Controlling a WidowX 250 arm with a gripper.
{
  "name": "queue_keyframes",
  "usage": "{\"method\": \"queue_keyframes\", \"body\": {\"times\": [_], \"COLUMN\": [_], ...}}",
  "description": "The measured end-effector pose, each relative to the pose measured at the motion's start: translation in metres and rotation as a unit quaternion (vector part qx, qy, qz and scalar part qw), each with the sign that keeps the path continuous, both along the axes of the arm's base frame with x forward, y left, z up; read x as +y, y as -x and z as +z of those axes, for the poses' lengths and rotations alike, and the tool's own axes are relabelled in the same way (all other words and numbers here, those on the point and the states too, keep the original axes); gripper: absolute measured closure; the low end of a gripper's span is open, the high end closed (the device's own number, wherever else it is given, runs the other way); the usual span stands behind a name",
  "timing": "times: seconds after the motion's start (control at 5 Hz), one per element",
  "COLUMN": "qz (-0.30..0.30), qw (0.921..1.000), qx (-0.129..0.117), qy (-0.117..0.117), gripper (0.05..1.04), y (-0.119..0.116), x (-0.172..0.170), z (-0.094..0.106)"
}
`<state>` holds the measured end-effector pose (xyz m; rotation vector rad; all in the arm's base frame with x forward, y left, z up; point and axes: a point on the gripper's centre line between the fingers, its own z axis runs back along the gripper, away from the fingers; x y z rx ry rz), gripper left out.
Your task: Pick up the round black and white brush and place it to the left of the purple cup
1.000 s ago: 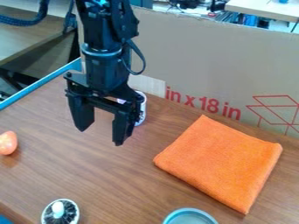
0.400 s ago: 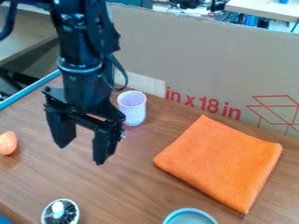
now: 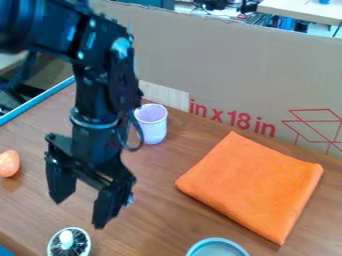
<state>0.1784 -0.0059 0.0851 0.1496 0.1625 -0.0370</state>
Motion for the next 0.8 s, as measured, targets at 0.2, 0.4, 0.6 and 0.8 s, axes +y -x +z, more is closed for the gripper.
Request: {"method": "queue_keyframes", "body": {"times": [0.2,0.4,0.6,0.8], "qz": [-0.003,0.016,0.018,0.007], "qw": [0.9996,0.9989,0.9992,0.9992], "qx": [0.029,0.041,0.033,0.038], "qy": [-0.006,-0.014,-0.016,-0.012], "gripper": [0.081,0.081,0.081,0.081], "y": [0.016,0.028,0.027,0.023], "x": [0.004,0.014,0.024,0.027], "z": [-0.009,-0.012,-0.018,-0.028]}}
